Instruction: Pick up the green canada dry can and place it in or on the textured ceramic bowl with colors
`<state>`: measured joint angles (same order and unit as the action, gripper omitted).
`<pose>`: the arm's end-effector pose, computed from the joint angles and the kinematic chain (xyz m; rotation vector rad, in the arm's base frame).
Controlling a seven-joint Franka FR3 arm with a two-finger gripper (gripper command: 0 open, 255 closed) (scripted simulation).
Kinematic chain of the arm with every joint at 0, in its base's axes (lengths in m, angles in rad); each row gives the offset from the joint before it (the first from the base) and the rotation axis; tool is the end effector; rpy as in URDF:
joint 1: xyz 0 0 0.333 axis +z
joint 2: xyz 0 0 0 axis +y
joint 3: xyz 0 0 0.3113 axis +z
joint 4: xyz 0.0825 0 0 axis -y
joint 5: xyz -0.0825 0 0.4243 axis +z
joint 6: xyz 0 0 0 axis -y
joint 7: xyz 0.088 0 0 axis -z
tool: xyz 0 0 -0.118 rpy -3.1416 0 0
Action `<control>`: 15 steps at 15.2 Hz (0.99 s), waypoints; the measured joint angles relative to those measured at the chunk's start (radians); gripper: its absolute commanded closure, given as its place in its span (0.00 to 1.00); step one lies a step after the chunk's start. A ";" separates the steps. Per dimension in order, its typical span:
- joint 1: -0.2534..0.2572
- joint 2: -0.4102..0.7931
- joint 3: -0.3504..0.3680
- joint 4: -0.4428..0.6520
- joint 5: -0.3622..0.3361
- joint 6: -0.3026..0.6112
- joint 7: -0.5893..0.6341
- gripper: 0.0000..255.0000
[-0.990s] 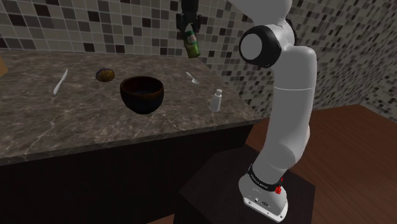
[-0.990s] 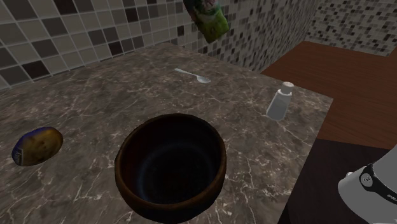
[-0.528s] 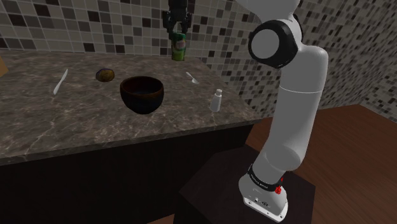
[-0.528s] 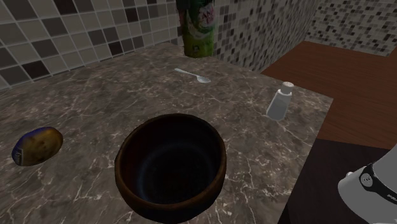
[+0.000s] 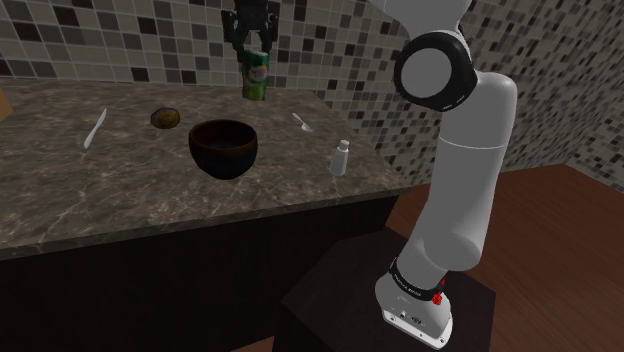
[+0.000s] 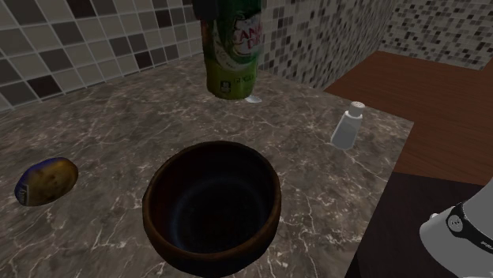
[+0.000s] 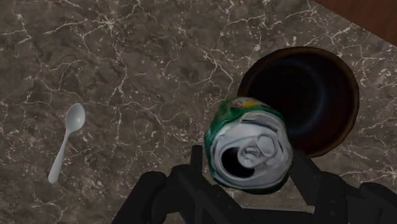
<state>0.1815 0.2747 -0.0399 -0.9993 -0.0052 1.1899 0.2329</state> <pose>0.6164 0.0919 0.6884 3.1047 -0.1429 -0.1236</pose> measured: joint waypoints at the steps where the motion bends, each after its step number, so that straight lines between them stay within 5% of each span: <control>1: 0.015 -0.009 0.007 -0.016 -0.001 0.006 0.022 1.00; 7: 0.111 0.073 0.053 0.138 -0.002 -0.067 0.162 1.00; 15: 0.122 -0.020 0.058 -0.111 0.000 0.088 0.181 1.00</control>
<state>0.3030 0.2545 0.0185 -1.1099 -0.0051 1.2775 0.4137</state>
